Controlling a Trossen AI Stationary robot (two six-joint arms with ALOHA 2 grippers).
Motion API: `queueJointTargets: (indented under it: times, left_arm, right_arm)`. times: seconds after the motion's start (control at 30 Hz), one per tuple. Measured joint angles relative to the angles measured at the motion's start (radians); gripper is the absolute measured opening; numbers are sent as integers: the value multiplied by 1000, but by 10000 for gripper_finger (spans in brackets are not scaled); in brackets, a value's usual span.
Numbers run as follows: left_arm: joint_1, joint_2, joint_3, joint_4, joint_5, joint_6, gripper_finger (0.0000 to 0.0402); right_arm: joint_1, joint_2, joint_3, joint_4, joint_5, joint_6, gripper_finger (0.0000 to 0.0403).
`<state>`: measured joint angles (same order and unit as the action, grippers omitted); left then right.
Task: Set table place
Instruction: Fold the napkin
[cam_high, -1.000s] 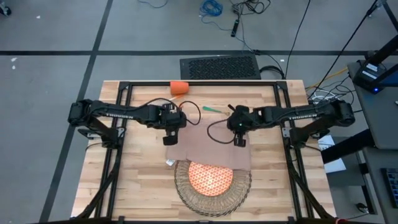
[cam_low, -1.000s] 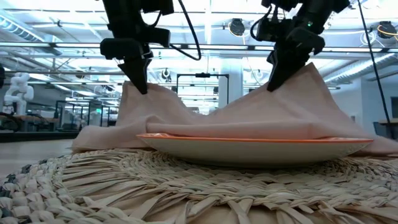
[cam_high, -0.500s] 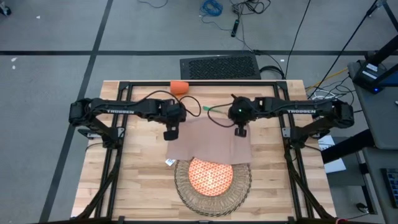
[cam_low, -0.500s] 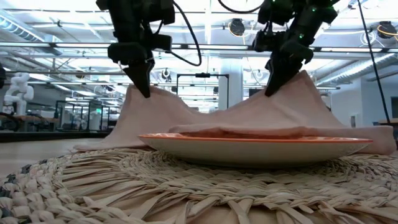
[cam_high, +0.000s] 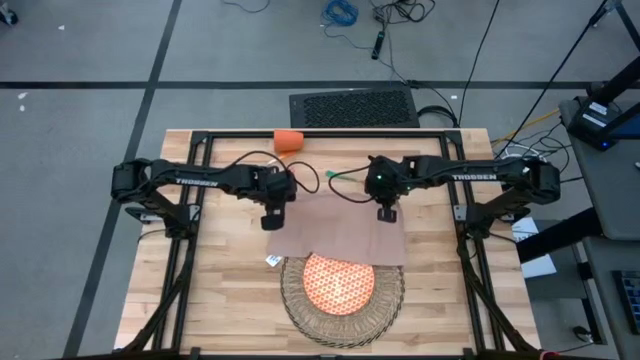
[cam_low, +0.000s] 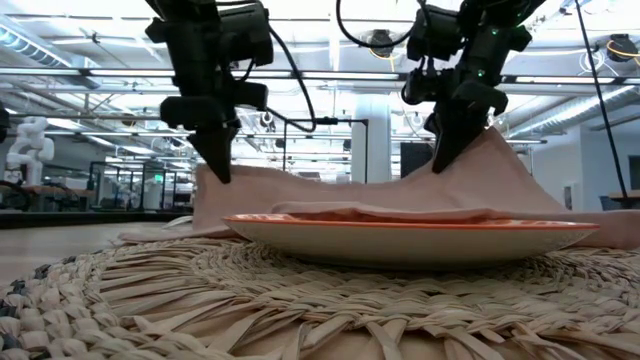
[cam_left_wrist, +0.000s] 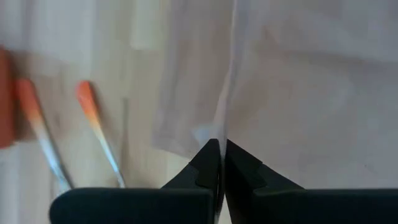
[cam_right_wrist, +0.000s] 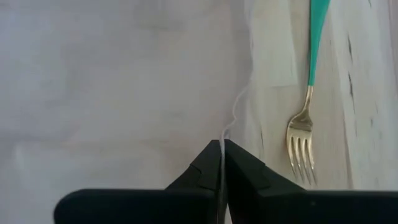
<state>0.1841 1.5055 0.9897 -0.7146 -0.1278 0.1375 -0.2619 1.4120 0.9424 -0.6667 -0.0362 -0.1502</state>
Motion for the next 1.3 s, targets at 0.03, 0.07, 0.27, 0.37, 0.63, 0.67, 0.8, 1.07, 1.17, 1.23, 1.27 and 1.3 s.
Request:
queueJointTargets:
  times: [0.03, 0.07, 0.27, 0.37, 0.63, 0.67, 0.8, 1.07, 1.17, 1.23, 1.27, 1.3]
  left_arm:
    - [1, 0, 0, 14, -8, 0, 0]
    - [1, 0, 0, 27, -13, 0, 1]
    - [2, 0, 0, 60, -73, 0, 37]
    - [8, 0, 0, 59, -105, -1, 70]
    - [14, 0, 0, 44, -127, -4, 143]
    - [14, 0, 0, 43, -124, -9, 148]
    - [1, 0, 0, 21, -35, -37, 159]
    - [-112, 0, -5, -1, 104, -104, 160]
    - [-152, 0, -31, 9, 106, -137, 160]
    - [-172, 0, -55, 28, 104, -162, 160]
    - [-182, 0, -63, 33, 102, -178, 160]
    - [-191, 0, -68, 38, 99, -186, 160]
  right_arm:
    - [0, 0, 0, 1, -8, 6, 4]
    - [-1, 0, 0, 1, -15, 9, 9]
    - [-1, 0, 0, -8, 55, 44, 82]
    - [-8, 0, 0, -15, 80, 61, 125]
    - [4, 0, 0, -34, 23, 127, 168]
    - [18, 0, 0, -35, 1, 141, 167]
    - [112, 0, 0, -36, -49, 190, 160]
    - [214, 0, -46, -87, 10, 255, 155]
    - [223, 0, -114, -59, -7, 306, 155]
    - [244, 0, -163, -31, -37, 344, 155]
    - [257, 1, -180, -14, -55, 365, 155]
    - [272, 1, -191, 2, -69, 383, 154]
